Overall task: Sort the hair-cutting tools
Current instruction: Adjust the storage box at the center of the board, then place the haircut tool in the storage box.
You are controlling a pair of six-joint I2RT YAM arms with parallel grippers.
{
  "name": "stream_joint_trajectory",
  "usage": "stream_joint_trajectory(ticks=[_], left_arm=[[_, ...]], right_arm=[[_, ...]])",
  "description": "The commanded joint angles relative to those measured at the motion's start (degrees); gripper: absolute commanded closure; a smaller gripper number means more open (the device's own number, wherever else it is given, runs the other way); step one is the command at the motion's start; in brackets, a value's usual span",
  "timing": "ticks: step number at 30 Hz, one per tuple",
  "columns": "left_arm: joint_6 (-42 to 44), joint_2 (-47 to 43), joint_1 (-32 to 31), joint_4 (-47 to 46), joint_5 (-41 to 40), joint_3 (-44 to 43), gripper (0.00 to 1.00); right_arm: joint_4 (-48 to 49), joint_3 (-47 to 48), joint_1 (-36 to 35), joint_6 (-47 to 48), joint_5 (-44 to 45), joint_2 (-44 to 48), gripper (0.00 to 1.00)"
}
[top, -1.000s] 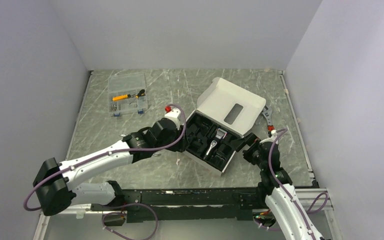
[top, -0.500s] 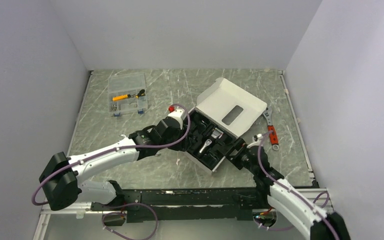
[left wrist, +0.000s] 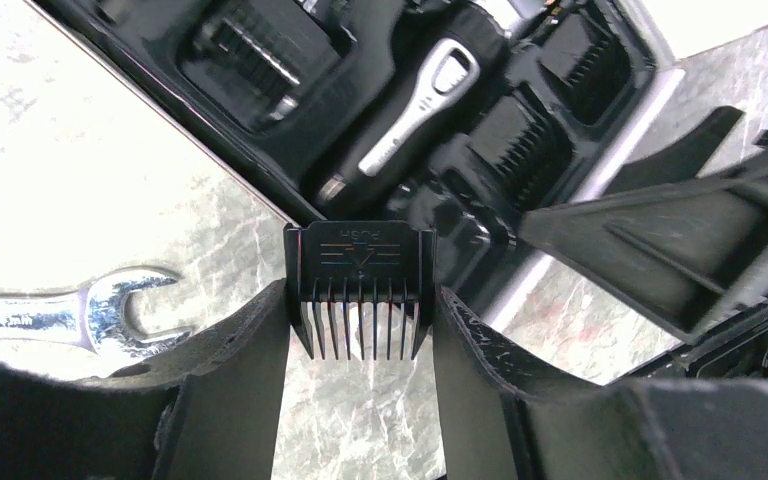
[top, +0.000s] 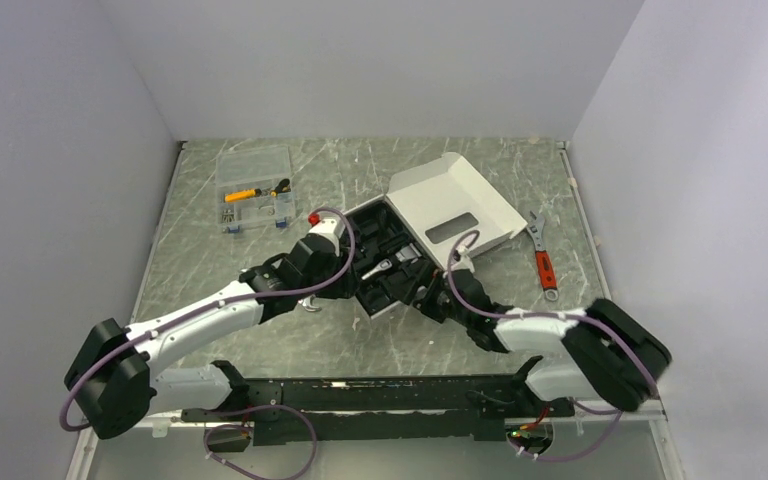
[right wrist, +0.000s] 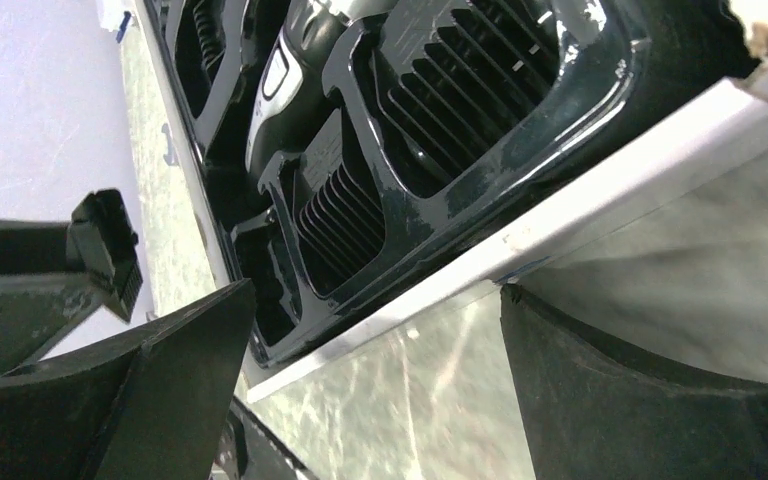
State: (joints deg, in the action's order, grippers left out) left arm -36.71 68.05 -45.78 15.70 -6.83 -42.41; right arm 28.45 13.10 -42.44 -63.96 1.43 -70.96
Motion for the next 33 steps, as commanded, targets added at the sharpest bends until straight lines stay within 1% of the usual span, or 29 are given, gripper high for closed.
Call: stream_joint_trajectory(ticks=[1,3,5,10,12,14,17,20,23,25,27,33], left_arm=[[-1.1,-1.9,1.0,-1.3,0.2,-0.2,0.67],[-2.2,-1.5,1.2,-0.6,0.2,-1.0,0.67],[-2.8,-0.7,1.2,0.4,-0.1,-2.4,0.68],[-5.1,4.5,1.2,3.8,-2.1,-8.3,0.69],[-7.6,7.7,1.1,5.6,-3.0,-11.4,0.77],[-11.3,11.4,0.8,7.9,-3.9,-14.6,0.82],[-17.5,16.0,0.2,9.3,-5.0,-17.3,0.82],[-23.5,19.4,-1.4,11.2,-7.4,-19.4,0.79],[-29.6,22.2,-3.7,16.0,-11.8,-23.0,0.75],[-34.6,24.0,-4.5,21.1,-14.5,-25.2,0.75],[-37.9,25.5,-4.7,24.2,-15.8,-26.4,0.76],[-41.7,27.6,-4.7,25.5,-16.5,-27.3,0.76]], right_arm=[[7.9,6.4,-0.7,4.1,-1.1,-10.3,0.04],[8.0,8.1,-1.0,5.2,-3.5,-12.4,0.04],[5.7,8.2,-1.0,6.6,-3.8,-10.5,0.04],[-9.4,8.1,-1.0,13.7,1.1,3.5,0.0],[-14.6,7.6,-1.0,15.8,2.3,8.9,0.0],[-19.5,7.3,-1.0,17.5,3.6,14.1,0.0],[-25.5,6.5,-0.9,18.7,5.7,23.2,0.0],[-30.9,6.2,-0.8,19.3,8.3,30.5,0.0],[-33.7,6.1,-0.6,19.7,9.7,35.3,0.0],[-34.5,6.1,-0.6,19.8,9.9,36.9,0.0],[-34.9,6.0,-0.7,19.9,9.9,37.7,0.0],[-36.5,5.2,-0.5,19.9,9.9,40.0,0.0]])
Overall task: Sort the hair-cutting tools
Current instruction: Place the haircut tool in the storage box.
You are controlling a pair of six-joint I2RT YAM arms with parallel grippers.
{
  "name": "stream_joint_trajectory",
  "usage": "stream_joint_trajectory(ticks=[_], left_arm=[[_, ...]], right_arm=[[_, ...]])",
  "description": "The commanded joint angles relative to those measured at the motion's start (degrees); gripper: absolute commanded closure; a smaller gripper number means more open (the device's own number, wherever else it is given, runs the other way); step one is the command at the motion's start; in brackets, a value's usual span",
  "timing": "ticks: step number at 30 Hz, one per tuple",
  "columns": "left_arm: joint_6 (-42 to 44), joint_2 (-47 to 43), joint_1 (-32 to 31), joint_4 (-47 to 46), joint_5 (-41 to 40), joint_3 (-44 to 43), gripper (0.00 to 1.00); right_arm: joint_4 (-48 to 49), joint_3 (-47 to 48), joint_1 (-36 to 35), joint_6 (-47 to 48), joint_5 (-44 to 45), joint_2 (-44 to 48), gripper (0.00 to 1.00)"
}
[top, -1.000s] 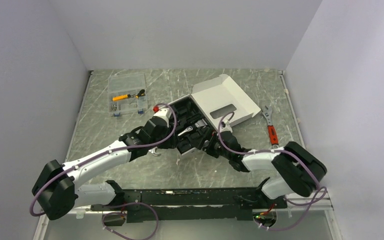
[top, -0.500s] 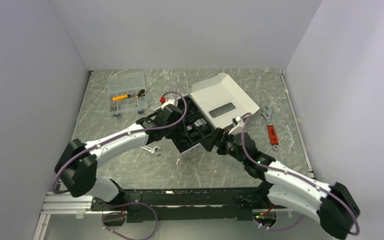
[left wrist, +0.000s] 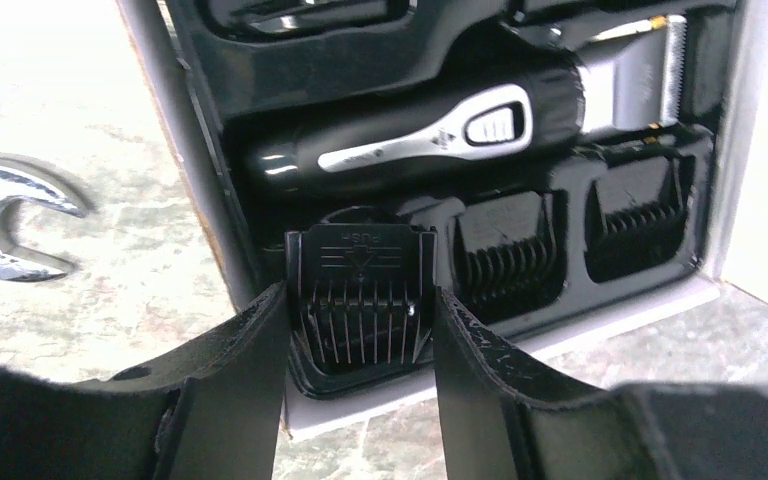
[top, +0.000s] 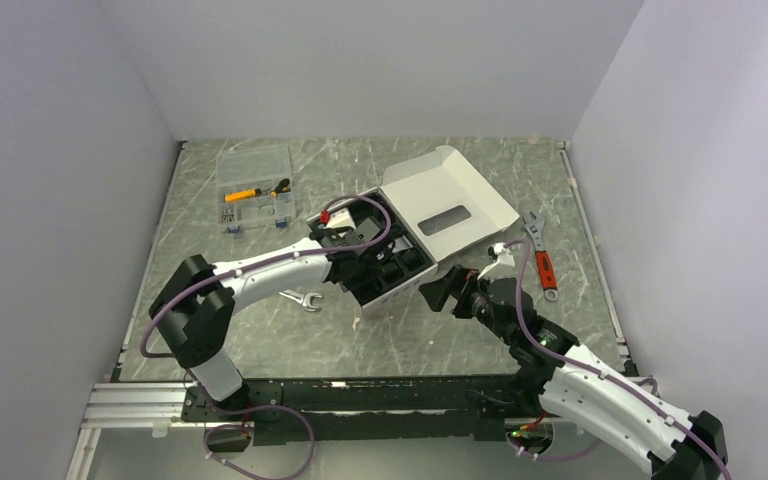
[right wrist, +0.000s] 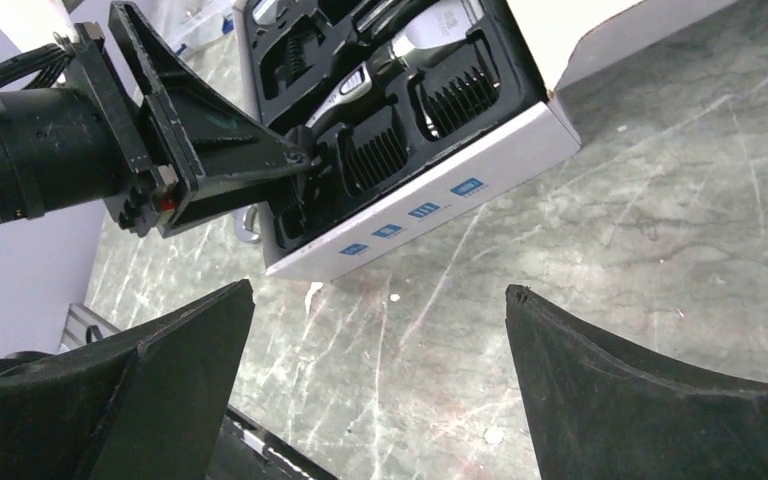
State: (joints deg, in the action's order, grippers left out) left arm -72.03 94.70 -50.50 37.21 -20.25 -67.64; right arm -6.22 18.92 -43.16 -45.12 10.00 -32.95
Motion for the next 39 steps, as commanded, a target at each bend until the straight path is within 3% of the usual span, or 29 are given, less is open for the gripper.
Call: stream_joint_trajectory(ticks=[1,11,18,21,24,27,39], left_arm=[[-6.9,1.3,0.1,4.2,-3.1,-2.3,0.76],[-6.8,4.9,0.1,4.1,-1.5,-4.6,0.67],[-6.9,4.5,0.0,4.3,-1.0,-4.3,0.5],[-6.7,4.0,0.0,4.4,-0.6,-4.0,0.4],[-6.5,3.0,-0.2,4.7,-1.0,-3.9,0.16],[-6.1,1.7,-0.4,5.2,-1.6,-4.1,0.01],[-3.4,-9.3,-1.8,7.4,-4.3,-4.2,0.01]], right_arm=[[-2.1,-0.6,0.2,1.2,1.4,2.6,0.0],[-3.8,-1.1,0.2,1.1,2.0,4.9,0.0],[-4.1,-1.0,0.2,1.6,2.5,5.3,0.0],[-4.2,-0.8,0.3,1.8,2.5,5.2,0.0],[-4.3,-0.8,0.2,1.7,2.5,5.2,0.0],[-4.3,-0.9,0.3,1.6,2.3,5.5,0.0],[-2.3,0.3,0.3,4.1,-0.2,3.6,0.0]])
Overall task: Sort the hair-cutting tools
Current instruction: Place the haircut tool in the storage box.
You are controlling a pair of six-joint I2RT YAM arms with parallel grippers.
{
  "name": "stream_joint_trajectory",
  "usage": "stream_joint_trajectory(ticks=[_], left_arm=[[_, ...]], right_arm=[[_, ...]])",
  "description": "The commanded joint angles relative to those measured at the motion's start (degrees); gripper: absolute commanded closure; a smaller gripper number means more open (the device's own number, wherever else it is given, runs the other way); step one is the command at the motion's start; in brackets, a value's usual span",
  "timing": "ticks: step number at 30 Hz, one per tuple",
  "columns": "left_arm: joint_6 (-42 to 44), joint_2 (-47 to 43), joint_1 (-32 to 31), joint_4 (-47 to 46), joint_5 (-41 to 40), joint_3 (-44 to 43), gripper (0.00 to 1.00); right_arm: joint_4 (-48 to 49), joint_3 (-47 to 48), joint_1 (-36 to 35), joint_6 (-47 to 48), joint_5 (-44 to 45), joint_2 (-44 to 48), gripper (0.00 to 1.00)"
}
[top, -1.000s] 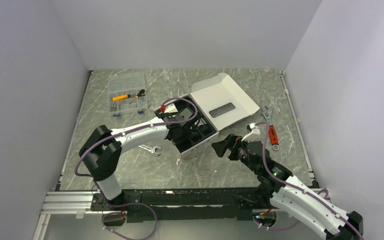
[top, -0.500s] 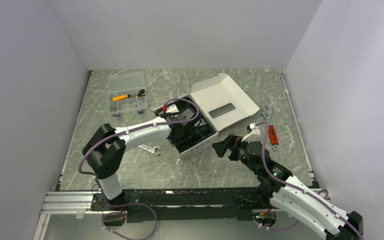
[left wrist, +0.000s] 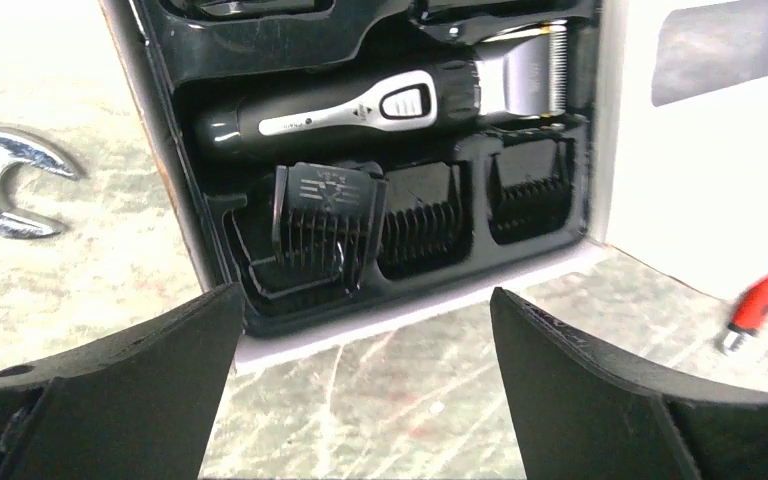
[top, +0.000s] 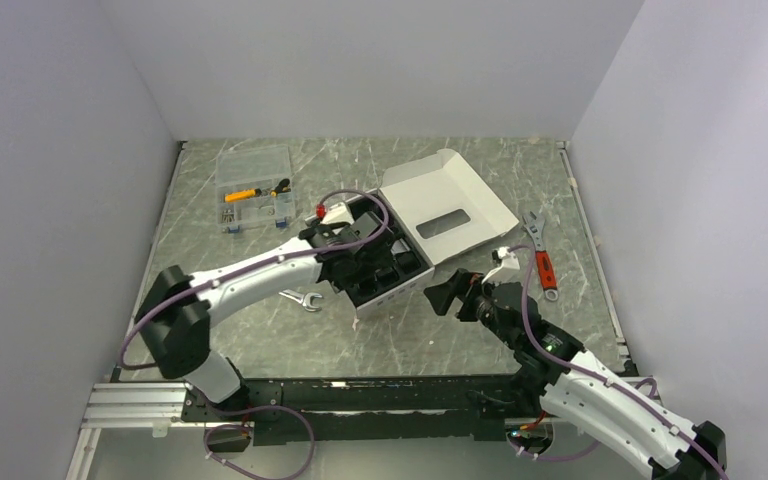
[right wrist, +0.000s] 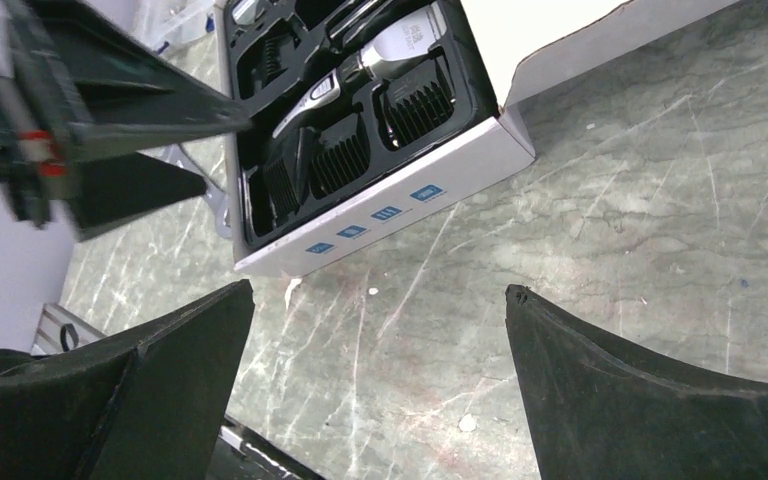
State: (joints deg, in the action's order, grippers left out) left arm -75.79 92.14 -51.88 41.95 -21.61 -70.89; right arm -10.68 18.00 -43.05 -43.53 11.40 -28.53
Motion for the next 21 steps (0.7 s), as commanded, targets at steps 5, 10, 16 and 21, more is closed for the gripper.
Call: stream_joint_trajectory(ticks=[5,10,16,21], left_arm=[[3.5,-18.8,1.6,3.8,-7.3,7.4,0.01],[15.8,-37.3,9.7,-20.5,-0.6,29.8,0.03],[21.0,-46.2,19.5,-49.3,12.0,49.7,0.32],[21.4,-39.3,21.3,-55.1,19.0,49.2,0.57]], right_arm=[[7.5,3.2,0.1,7.1,-6.0,-5.8,0.05],[14.9,7.2,-0.1,8.8,-11.0,-17.7,0.16],[20.9,15.0,-1.3,10.6,-14.1,-32.8,0.32],[21.5,22.4,-1.2,12.3,-15.6,-44.8,0.61]])
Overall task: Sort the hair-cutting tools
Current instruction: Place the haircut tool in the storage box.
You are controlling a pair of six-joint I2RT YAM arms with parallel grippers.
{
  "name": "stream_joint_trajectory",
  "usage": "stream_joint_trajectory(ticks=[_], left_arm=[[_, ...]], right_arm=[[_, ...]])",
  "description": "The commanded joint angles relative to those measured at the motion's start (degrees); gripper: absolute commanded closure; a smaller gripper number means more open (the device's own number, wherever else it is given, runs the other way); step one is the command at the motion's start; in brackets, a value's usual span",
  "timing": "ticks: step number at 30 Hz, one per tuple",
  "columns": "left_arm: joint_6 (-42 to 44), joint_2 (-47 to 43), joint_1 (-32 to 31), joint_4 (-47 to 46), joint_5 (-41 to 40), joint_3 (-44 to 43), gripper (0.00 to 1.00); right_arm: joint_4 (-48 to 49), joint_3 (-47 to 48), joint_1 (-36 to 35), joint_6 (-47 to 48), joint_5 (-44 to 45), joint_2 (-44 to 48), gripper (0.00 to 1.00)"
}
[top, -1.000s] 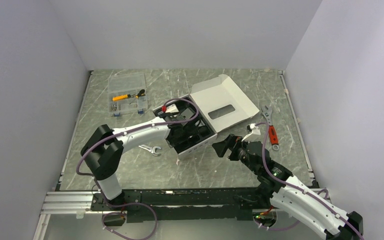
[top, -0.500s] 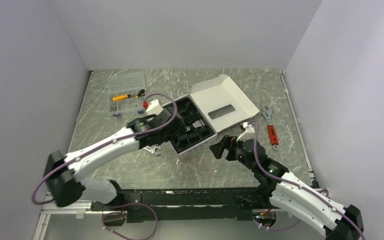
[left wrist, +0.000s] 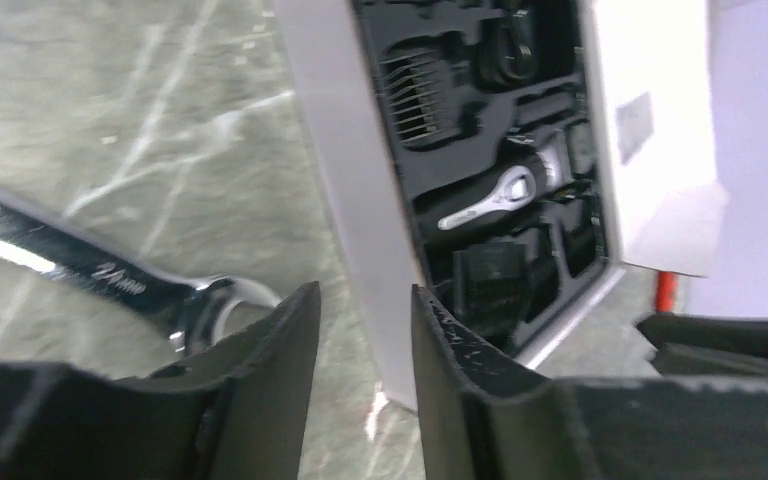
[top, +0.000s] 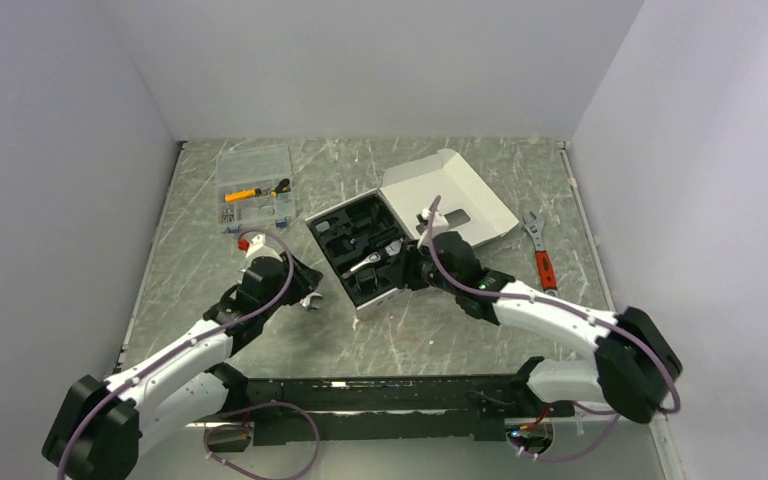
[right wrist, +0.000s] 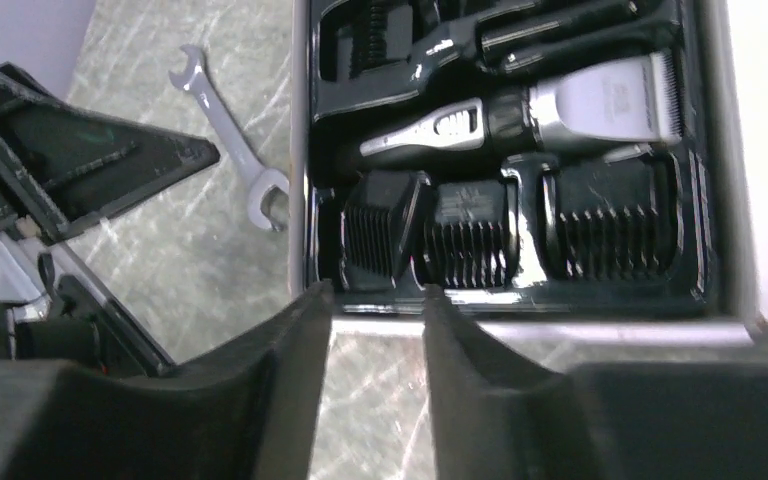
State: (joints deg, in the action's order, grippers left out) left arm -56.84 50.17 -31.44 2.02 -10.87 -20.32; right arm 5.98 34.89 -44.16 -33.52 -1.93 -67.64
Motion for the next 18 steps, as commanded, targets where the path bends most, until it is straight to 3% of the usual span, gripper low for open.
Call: stream_joint_trajectory(ticks=[1,4,8,18], left_arm=[[1.9,3.5,0.9,-16.6,8.8,-1.0,0.61],[1.5,5.2,1.0,-18.5,9.5,-0.5,0.67],[0.7,6.8,1.1,-20.6,9.8,1.3,0.69],[0.9,8.6,1.3,-22.8,10.3,3.4,0.68]], right_arm=[[4.7,6.6,-0.1,2.8,-2.1,-7.2,0.66],[3.5,9.5,0.0,3.6,-1.8,-11.4,0.75],[2.9,12.0,0.0,4.1,-2.5,-16.1,0.8],[0.7,15.4,0.0,4.2,-2.9,-23.2,0.75]])
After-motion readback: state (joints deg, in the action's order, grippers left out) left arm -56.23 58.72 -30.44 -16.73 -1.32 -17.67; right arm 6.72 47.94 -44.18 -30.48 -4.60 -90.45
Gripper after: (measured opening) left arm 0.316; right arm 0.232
